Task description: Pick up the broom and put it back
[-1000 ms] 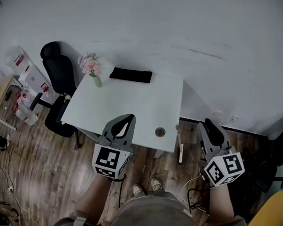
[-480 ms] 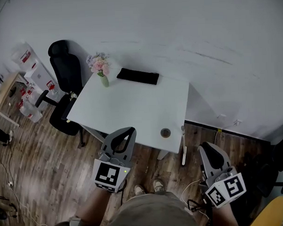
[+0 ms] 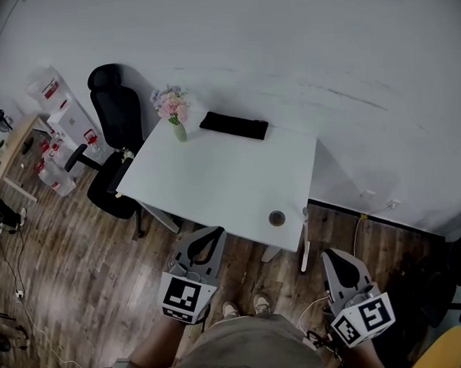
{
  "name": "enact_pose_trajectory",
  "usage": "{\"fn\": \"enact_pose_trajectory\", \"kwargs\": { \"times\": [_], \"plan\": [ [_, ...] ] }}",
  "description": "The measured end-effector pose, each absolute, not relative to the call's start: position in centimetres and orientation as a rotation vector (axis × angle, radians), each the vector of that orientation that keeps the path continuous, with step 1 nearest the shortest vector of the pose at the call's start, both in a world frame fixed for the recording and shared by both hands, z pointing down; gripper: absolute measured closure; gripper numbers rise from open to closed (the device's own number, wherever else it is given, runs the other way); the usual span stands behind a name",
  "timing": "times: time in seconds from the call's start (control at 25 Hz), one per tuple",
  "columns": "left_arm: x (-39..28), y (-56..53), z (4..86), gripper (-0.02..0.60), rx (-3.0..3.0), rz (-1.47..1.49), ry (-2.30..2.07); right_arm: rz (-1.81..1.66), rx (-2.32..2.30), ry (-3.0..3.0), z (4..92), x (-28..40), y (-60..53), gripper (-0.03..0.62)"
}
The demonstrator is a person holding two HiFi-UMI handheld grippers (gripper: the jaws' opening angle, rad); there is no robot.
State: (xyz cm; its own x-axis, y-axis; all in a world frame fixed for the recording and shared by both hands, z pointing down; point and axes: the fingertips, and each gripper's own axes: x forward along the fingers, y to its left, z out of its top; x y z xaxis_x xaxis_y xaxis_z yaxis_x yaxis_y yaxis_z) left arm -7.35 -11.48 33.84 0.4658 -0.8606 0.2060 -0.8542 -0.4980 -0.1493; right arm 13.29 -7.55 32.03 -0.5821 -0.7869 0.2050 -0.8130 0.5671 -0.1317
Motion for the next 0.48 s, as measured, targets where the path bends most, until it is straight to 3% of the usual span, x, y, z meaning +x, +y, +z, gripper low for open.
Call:
{"fn": "enact_pose_trajectory", "kwargs": {
  "times": [0.48],
  "plan": [
    [-9.3,-11.5,33.0,0.565,-2.650,-0.390,1.595,0.298,1.354,-2.696,31.5,11.6,-8.5,0.563]
  ]
}}
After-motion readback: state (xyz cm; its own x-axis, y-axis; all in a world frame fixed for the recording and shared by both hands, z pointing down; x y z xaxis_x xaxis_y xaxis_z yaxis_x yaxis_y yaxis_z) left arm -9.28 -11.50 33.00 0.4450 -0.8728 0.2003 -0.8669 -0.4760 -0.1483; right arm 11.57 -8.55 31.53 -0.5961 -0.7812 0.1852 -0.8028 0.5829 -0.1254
